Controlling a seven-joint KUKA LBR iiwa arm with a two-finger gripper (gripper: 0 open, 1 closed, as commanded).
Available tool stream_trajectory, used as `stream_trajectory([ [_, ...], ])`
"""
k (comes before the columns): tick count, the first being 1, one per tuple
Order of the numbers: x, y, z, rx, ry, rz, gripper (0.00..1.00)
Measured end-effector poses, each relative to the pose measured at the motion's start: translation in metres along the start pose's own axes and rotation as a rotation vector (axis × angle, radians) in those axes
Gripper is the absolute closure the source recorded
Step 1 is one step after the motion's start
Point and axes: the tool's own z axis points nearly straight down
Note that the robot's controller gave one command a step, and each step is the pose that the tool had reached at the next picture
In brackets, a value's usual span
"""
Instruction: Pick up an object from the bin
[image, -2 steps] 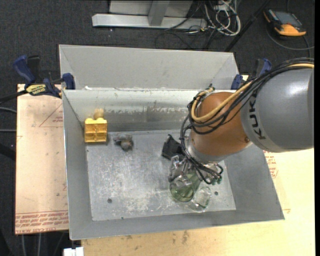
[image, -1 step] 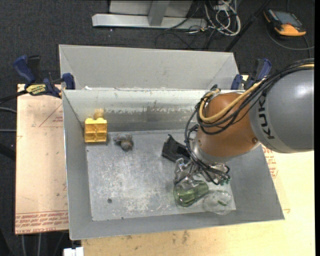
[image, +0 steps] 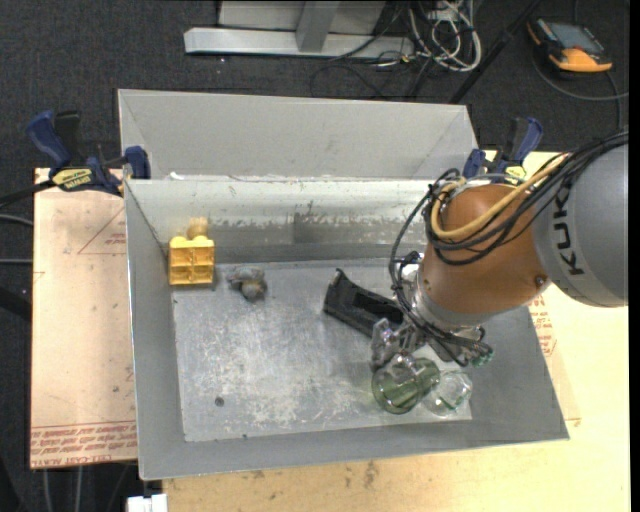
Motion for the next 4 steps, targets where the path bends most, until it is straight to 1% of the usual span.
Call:
stream_trajectory([
  [1,0.014,0.004,-0.004,-0.002,0.001,0.237,1.0],
  [2,0.028,-0.05,-0.028,0.0,-0.001,0.392,0.0],
  [3,0.028,-0.05,-0.028,-0.001,-0.001,0.391,0.0],
  [4,-0.008,-0.105,0.027,0.016,-0.076,0.502,1.0],
])
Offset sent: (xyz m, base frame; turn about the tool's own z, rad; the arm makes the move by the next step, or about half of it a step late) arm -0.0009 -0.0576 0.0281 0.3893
